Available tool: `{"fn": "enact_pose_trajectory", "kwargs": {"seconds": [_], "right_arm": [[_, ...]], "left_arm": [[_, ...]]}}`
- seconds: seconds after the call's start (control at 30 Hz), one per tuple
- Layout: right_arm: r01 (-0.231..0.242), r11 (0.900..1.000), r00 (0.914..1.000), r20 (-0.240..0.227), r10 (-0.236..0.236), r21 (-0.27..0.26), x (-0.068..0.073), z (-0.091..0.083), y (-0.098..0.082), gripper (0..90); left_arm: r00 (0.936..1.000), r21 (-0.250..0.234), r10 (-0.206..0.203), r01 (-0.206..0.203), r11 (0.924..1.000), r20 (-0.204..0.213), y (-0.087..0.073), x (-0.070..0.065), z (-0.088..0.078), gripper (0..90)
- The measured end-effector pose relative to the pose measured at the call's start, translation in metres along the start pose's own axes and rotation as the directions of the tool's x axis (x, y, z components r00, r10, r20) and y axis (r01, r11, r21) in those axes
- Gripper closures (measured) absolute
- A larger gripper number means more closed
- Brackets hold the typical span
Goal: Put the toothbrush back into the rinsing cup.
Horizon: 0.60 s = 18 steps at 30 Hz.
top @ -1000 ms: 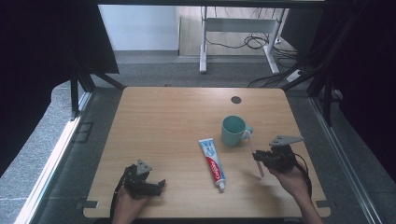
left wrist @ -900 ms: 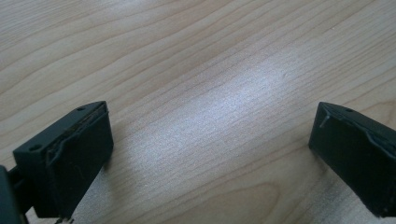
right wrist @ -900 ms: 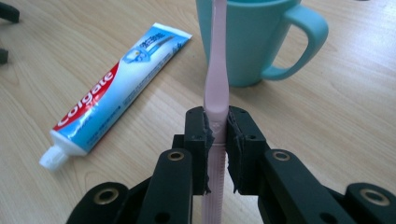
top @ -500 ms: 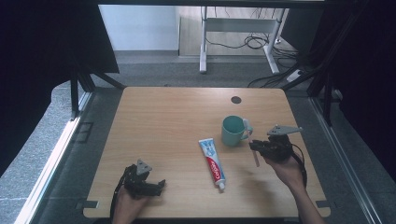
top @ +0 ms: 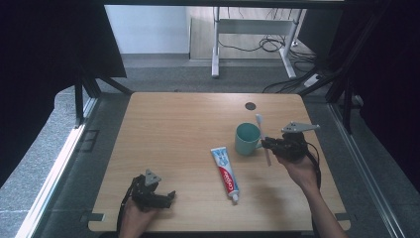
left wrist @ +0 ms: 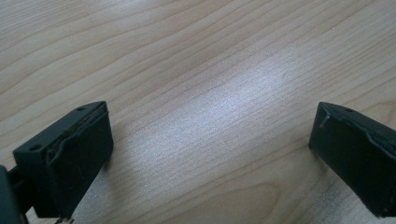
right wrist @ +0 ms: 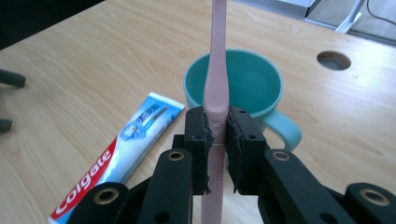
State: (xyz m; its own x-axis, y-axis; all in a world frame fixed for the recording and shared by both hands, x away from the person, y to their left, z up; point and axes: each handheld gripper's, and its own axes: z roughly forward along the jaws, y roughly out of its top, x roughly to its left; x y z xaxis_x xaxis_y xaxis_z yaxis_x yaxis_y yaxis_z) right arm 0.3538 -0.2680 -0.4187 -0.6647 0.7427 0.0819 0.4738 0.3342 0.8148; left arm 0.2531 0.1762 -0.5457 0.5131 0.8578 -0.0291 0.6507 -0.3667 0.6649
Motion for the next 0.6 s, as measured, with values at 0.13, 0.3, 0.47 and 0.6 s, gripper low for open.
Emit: {"fn": "enact_pose_trajectory", "kwargs": {"seconds": [0.13,0.3,0.47,0.6], "right_arm": [[-0.009,1.0,1.0,-0.005,0.008,-0.015,-0.002,0.003,0.013,78.1],[-0.005,1.0,1.0,-0.004,0.005,-0.017,-0.003,0.008,0.025,78.1],[-0.005,1.0,1.0,-0.003,0.005,-0.02,-0.003,0.015,0.035,78.1],[-0.005,1.0,1.0,0.002,0.005,-0.027,-0.004,0.02,0.043,78.1]], "left_arm": [[1.0,0.0,-0.003,0.003,1.0,0.0,0.0,0.0,0.0,0.0],[1.0,0.0,-0.003,0.003,1.0,0.0,0.0,0.0,0.0,0.0],[1.0,0.0,-0.003,0.003,1.0,0.0,0.0,0.0,0.0,0.0],[1.0,0.001,-0.003,0.003,1.0,0.001,0.0,0.0,0.0,0.0]]}}
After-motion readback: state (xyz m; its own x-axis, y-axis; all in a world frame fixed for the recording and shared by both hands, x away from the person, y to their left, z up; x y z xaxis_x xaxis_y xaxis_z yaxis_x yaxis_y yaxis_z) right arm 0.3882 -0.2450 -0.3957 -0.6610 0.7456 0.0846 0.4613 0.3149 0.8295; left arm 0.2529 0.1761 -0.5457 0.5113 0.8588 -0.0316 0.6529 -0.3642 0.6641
